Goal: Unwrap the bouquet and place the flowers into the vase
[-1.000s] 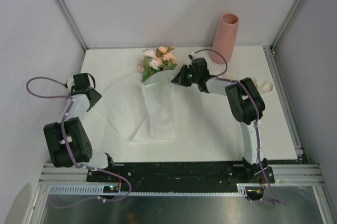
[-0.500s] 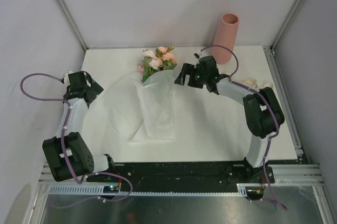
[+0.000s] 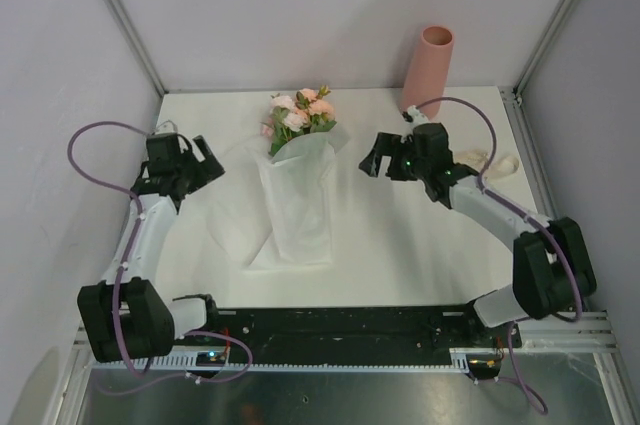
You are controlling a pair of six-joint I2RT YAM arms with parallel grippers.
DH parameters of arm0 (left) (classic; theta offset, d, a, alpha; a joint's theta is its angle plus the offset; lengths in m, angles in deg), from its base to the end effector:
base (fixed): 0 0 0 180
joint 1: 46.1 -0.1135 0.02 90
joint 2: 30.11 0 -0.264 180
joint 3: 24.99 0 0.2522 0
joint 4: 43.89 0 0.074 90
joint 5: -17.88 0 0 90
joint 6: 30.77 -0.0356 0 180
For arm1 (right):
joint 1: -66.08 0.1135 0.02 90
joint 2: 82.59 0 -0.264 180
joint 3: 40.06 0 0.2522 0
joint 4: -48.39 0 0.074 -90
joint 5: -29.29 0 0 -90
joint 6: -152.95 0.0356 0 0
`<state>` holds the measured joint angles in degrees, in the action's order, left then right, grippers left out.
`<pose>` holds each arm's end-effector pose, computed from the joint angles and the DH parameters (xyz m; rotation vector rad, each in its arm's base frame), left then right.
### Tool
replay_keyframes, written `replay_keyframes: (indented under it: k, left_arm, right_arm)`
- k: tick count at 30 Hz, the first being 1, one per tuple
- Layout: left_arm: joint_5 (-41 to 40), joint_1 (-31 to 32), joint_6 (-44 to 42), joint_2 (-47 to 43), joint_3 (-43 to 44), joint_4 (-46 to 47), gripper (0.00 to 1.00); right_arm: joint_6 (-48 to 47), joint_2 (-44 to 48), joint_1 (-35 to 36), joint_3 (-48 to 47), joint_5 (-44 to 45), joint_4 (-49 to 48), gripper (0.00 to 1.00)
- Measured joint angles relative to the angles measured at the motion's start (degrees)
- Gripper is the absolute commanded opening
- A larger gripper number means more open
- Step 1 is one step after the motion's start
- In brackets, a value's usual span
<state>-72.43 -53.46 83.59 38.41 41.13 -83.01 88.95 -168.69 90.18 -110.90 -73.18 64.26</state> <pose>0.2552 0.0332 0.2760 -0.6312 2.2115 -0.1469 0.3058 0.1452 0.2543 -0.0986 2.1895 0.7392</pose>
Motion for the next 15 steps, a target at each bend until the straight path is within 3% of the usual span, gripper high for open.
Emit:
replay_keyframes:
  k: [6,15]
  left_arm:
    - [5.11,5.99,-2.10,-0.59,-0.31,-1.01,0.85]
    - [8.96,18.43,-3.72,5.68,2.99,-0.35,0.83]
  right_arm:
    - [-0.17,9.22,-3.78,8.70,-1.46,-1.90,0.99]
    - [-0.20,16.33,-4.13,11.32,-3.96,-3.02,0.99]
